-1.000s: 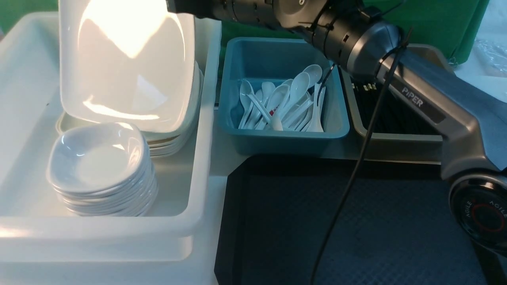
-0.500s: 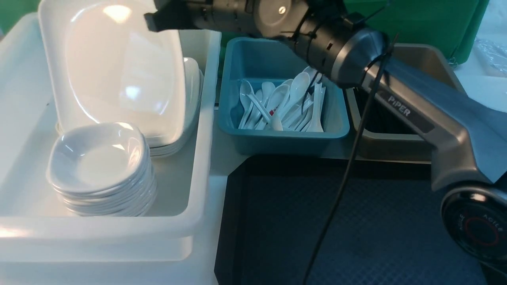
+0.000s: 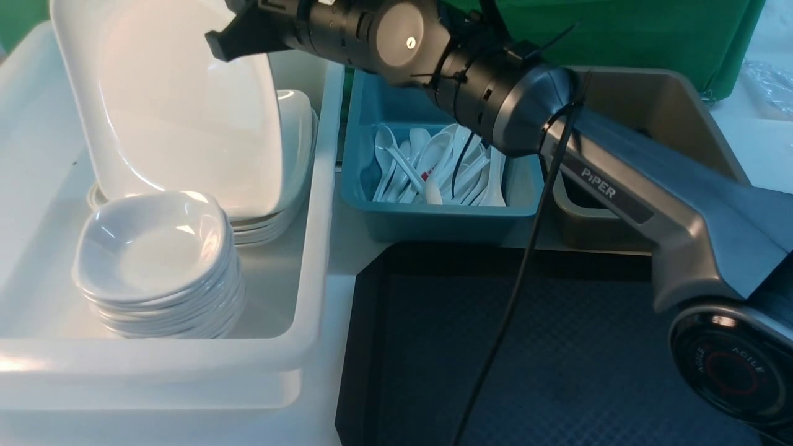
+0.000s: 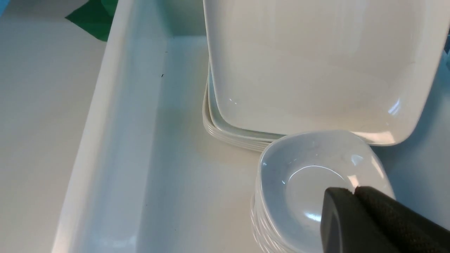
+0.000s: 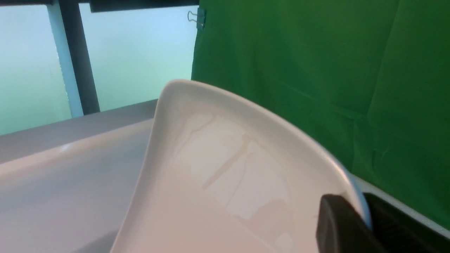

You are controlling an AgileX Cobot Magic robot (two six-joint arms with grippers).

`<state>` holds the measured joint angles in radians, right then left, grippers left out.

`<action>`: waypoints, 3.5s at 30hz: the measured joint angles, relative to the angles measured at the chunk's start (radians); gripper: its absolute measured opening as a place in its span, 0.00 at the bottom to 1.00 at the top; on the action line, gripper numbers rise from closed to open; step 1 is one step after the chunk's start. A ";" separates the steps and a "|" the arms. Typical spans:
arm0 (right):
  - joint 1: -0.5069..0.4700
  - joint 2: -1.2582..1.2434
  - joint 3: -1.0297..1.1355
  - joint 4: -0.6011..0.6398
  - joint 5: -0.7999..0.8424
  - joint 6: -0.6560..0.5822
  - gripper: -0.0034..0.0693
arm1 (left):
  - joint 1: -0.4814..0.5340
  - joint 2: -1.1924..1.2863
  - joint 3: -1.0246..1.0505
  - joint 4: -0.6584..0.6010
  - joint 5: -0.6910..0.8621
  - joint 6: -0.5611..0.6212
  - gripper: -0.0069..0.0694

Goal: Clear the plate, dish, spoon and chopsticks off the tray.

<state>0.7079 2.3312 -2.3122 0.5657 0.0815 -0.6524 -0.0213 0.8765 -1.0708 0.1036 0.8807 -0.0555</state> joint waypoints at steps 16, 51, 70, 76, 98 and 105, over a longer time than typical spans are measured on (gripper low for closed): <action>-0.001 0.008 -0.008 -0.003 -0.046 0.004 0.46 | 0.000 0.000 0.000 0.000 0.000 0.000 0.11; -0.105 -0.592 0.033 -0.706 1.085 0.430 0.09 | 0.306 0.679 -0.424 -0.235 -0.044 0.002 0.11; -0.119 -0.709 0.263 -0.711 1.085 0.424 0.09 | 0.331 1.224 -0.641 -0.131 -0.352 0.067 0.11; -0.119 -0.714 0.263 -0.711 1.085 0.424 0.10 | 0.331 1.266 -0.649 -0.096 -0.409 0.079 0.11; -0.121 -0.723 0.263 -0.696 1.085 0.428 0.10 | 0.192 1.238 -0.650 -0.188 -0.429 0.274 0.11; -0.121 -0.723 0.263 -0.694 1.085 0.431 0.10 | 0.199 1.160 -0.650 -0.179 -0.303 0.199 0.11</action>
<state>0.5869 1.6080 -2.0497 -0.1286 1.1668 -0.2212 0.1777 2.0369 -1.7212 -0.0754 0.5775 0.1431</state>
